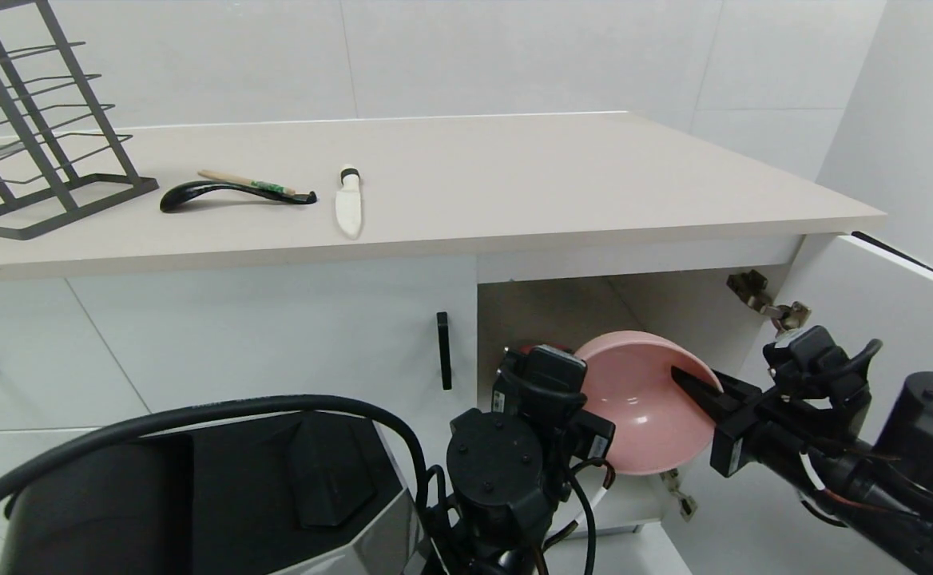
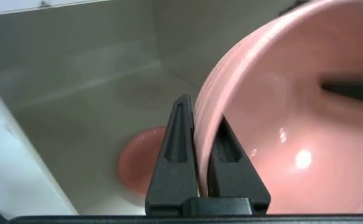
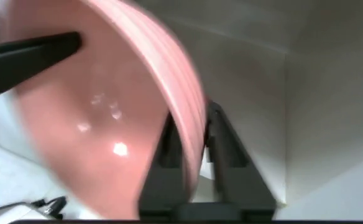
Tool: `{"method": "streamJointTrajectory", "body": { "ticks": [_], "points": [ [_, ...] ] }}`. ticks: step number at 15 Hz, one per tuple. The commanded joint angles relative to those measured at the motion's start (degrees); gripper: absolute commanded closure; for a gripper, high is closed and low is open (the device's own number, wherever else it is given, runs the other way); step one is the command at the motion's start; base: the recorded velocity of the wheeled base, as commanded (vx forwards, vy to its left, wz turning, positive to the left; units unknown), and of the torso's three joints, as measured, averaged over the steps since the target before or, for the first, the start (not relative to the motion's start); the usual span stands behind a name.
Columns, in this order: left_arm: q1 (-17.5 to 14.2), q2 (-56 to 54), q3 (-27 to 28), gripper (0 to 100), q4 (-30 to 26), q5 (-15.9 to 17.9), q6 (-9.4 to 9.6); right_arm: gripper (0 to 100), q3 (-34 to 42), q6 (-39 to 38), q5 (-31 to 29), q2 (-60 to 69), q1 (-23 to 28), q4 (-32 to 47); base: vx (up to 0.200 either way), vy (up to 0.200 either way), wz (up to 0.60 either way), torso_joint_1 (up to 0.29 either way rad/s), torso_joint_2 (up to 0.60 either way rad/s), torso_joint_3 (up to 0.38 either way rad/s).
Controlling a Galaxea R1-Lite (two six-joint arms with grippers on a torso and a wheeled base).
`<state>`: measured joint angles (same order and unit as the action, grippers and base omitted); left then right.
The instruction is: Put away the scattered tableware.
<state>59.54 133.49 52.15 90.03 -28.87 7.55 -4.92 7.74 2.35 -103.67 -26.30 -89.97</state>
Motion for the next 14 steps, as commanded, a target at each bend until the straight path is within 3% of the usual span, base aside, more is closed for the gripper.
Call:
{"method": "streamJointTrajectory", "body": {
  "ticks": [1,2,9,11,13,14],
  "points": [
    [0.14,-0.07,-0.03,100,-0.03,0.39,0.01,100,-0.17,0.08,1.34,0.05,-1.57,-0.03,0.000,0.000,0.00,0.000,0.00,0.000],
    [0.23,0.11,-0.12,0,-0.03,0.39,0.01,100,-0.08,0.08,1.34,0.05,-1.83,-0.03,0.000,0.000,0.00,0.000,0.00,0.000],
    [2.25,-0.16,-2.76,0,-0.03,0.39,0.45,100,-0.79,-0.01,1.34,-2.59,2.39,-0.03,0.000,0.000,0.00,0.000,0.00,0.000],
    [2.25,-2.79,-5.83,0,-0.03,3.12,0.01,100,-1.40,0.08,1.34,-4.09,6.34,-0.03,0.000,0.000,0.00,0.000,0.00,0.000],
    [2.16,-5.96,-12.42,0,-0.03,8.48,-0.25,100,-1.58,0.08,1.43,-5.14,8.01,-0.03,0.000,0.000,0.00,0.000,0.00,0.000],
    [1.90,-6.66,-13.66,0,-0.03,9.44,-0.25,100,-1.58,0.08,1.43,-5.32,8.19,-0.03,0.000,0.000,0.00,0.000,0.00,0.000]
  ]
}}
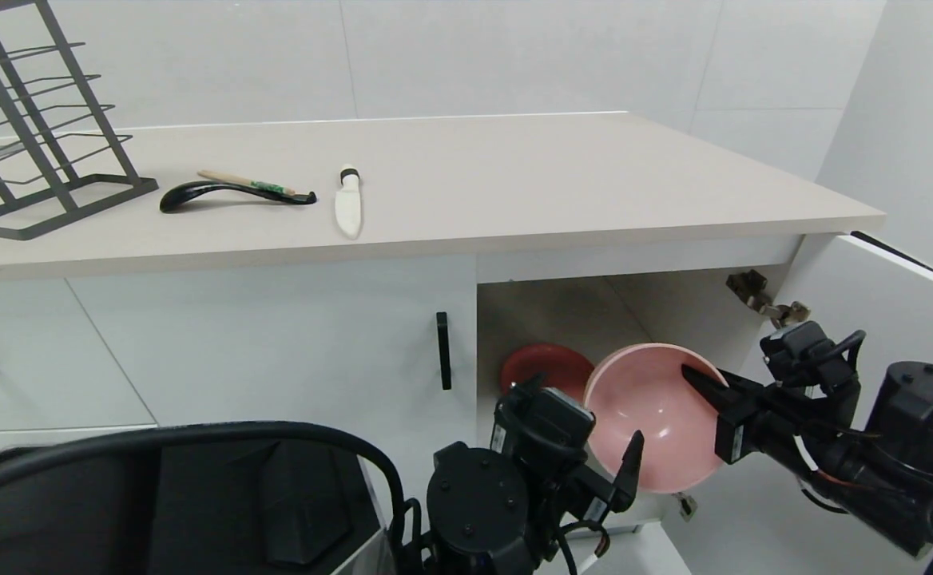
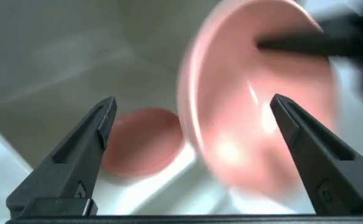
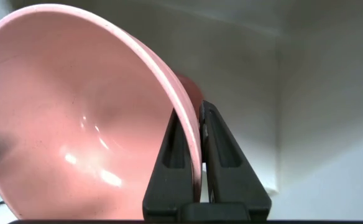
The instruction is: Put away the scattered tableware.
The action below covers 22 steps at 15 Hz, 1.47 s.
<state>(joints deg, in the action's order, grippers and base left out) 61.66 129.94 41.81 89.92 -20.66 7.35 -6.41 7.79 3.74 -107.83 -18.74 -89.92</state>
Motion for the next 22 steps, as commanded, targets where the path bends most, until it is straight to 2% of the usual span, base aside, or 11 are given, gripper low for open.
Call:
{"method": "streamJointTrajectory", "body": {
  "ticks": [1,5,6,7,8,9,10,11,16,17,22],
  "points": [
    [-0.93,-4.70,-5.43,0,0.08,2.65,-0.14,100,0.00,0.03,-0.05,-1.25,0.72,-0.08,0.000,0.000,0.00,0.000,0.00,0.000],
    [-1.54,-7.07,-11.14,0,0.08,4.84,-1.73,100,0.96,-0.06,-0.05,-1.86,0.72,-0.08,0.000,0.000,0.00,0.000,0.00,0.000],
    [-2.16,-8.74,-12.81,0,0.08,7.30,-1.73,100,1.67,-0.14,0.04,-1.86,0.72,-0.08,0.000,0.000,0.00,0.000,0.00,0.000],
    [-3.39,-10.85,-15.45,0,0.08,11.61,-1.46,100,2.37,-0.85,0.04,-1.77,0.54,-0.08,0.000,0.000,0.00,0.000,0.00,0.000],
    [-5.50,-13.48,-20.37,0,0.08,17.85,-0.14,100,2.81,-2.16,0.04,-1.77,0.10,-0.08,0.000,0.000,0.00,0.000,0.00,0.000],
    [-7.87,-15.33,-25.38,0,0.08,23.92,2.49,100,2.72,-3.31,0.04,-1.77,0.10,-0.08,0.000,0.000,0.00,0.000,0.00,0.000],
    [-10.51,-17.00,-29.51,0,0.08,27.96,5.57,100,2.55,-4.45,0.04,-1.86,0.10,-0.08,0.000,0.000,0.00,0.000,0.00,0.000],
    [-12.27,-19.02,-32.15,0,0.08,29.10,6.71,100,2.37,-5.50,0.04,-1.95,0.19,-0.08,0.000,0.000,0.00,0.000,0.00,0.000],
    [-15.61,-32.47,-41.81,0,0.08,29.01,7.15,100,2.72,-8.05,-0.05,-1.86,0.19,-0.08,0.000,0.000,0.00,0.000,0.00,0.000],
    [-16.13,-34.49,-41.81,0,0.08,28.75,6.80,100,2.72,-8.93,-0.05,-2.21,0.46,-0.08,0.000,0.000,0.00,0.000,0.00,0.000],
    [-24.48,-39.68,-41.81,0,0.08,28.75,6.80,100,2.28,-9.99,-0.05,-5.47,-1.74,-0.08,0.000,0.000,0.00,0.000,0.00,0.000]
  ]
}}
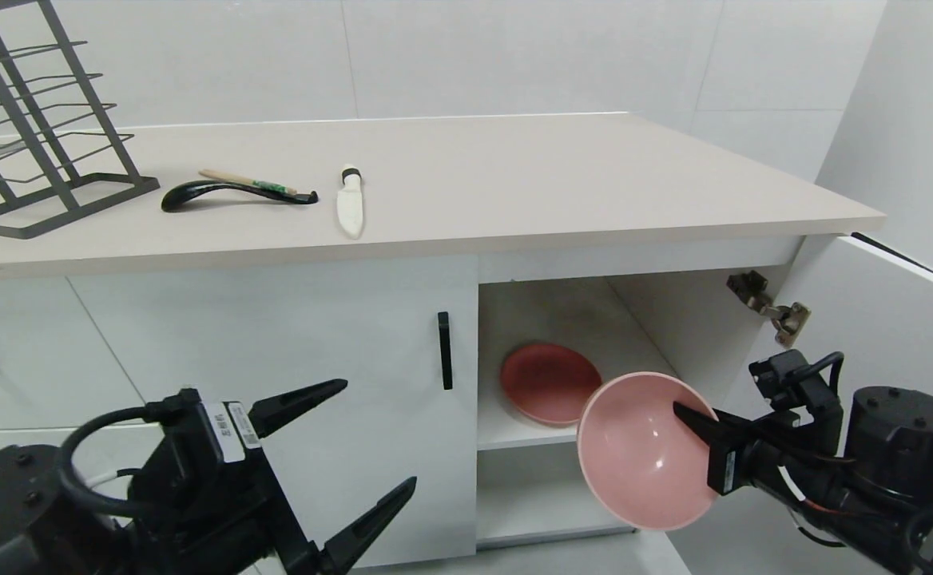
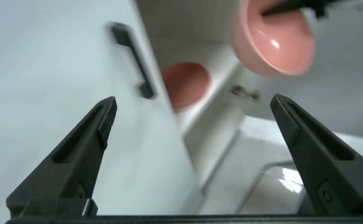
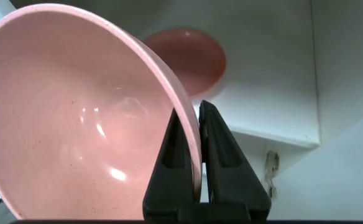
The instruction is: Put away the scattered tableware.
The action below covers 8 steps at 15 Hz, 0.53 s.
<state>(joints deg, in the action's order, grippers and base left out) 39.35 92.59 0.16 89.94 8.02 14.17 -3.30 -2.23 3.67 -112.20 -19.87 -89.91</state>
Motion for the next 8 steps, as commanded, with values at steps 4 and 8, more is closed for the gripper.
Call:
{"method": "streamJointTrajectory", "body": {
  "ticks": [4,8],
  "points": [
    [-5.34,-2.76,-0.16,0,-0.73,-0.02,-0.19,100,-3.29,0.03,0.11,-4.96,-1.93,-0.09,0.000,0.000,0.00,0.000,0.00,0.000],
    [-4.02,-11.29,-0.16,0,-13.57,0.06,-3.71,100,-8.39,-0.05,0.11,-9.70,-2.81,-0.09,0.000,0.000,0.00,0.000,0.00,0.000]
  ]
}}
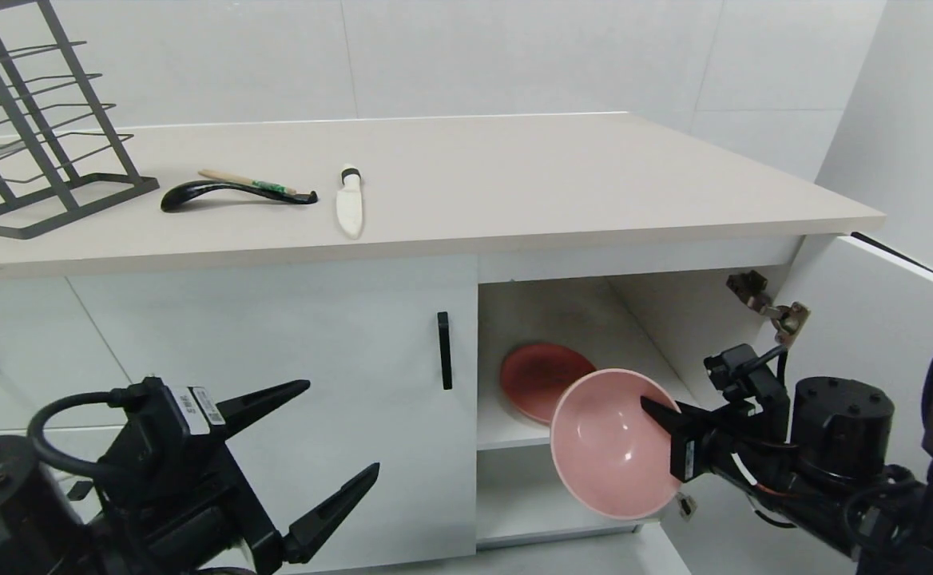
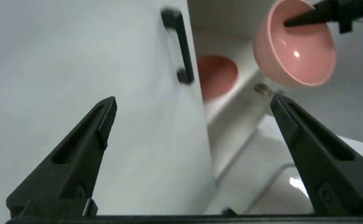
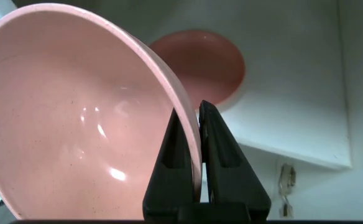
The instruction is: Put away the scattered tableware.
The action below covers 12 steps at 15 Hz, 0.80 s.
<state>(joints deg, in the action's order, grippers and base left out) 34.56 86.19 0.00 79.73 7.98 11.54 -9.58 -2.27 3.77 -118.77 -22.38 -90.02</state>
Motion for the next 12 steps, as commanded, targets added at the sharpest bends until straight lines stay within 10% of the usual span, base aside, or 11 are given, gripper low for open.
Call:
{"method": "streamJointTrajectory", "body": {
  "ticks": [1,12],
  "points": [
    [1.04,-8.84,0.00,0,-7.66,0.28,-1.17,100,-4.04,-0.02,0.01,-5.33,-0.29,0.02,0.000,0.000,0.00,0.000,0.00,0.000],
    [1.30,-12.80,0.00,0,-9.41,0.45,-1.26,100,-18.81,-0.02,0.72,-14.03,-0.56,0.02,0.000,0.000,0.00,0.000,0.00,0.000]
  ]
}}
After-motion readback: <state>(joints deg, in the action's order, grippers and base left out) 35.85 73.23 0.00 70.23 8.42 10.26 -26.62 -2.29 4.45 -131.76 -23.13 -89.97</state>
